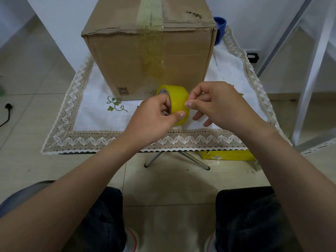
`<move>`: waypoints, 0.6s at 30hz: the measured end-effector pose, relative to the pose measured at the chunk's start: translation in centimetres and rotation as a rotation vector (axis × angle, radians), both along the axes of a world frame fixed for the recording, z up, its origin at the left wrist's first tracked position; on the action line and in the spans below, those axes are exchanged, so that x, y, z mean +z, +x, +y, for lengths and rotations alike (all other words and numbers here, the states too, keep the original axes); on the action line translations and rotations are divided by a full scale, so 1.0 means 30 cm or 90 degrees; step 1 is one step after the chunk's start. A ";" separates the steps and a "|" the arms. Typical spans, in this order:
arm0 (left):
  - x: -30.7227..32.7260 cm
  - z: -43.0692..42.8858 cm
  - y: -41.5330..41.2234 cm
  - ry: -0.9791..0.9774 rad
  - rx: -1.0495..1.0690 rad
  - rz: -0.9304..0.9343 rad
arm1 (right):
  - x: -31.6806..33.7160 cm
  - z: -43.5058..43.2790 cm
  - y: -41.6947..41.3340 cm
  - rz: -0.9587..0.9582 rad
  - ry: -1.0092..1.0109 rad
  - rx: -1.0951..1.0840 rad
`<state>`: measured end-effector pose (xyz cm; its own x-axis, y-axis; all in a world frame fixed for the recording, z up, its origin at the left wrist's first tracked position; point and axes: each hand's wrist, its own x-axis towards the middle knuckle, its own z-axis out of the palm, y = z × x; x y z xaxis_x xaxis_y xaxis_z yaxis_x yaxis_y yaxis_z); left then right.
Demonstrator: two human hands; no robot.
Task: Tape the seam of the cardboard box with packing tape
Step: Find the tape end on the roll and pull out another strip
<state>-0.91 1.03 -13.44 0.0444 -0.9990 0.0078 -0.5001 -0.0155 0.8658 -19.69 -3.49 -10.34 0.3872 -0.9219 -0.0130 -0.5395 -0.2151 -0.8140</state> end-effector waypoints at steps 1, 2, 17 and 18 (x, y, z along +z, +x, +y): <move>0.000 -0.001 0.000 -0.002 0.000 0.001 | -0.002 0.001 0.001 0.002 -0.003 -0.001; 0.001 -0.001 0.000 -0.002 0.001 0.003 | -0.004 0.003 0.003 0.002 -0.011 -0.004; -0.012 -0.014 -0.007 -0.001 0.010 0.025 | -0.007 0.006 0.010 -0.028 -0.010 -0.027; -0.012 -0.013 -0.007 0.000 0.012 0.030 | -0.009 0.007 0.012 -0.028 -0.012 -0.024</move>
<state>-1.11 0.65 -13.79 0.0634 -0.9980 0.0054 -0.4583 -0.0243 0.8885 -19.35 -3.28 -10.61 0.3517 -0.9359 0.0204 -0.5117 -0.2104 -0.8330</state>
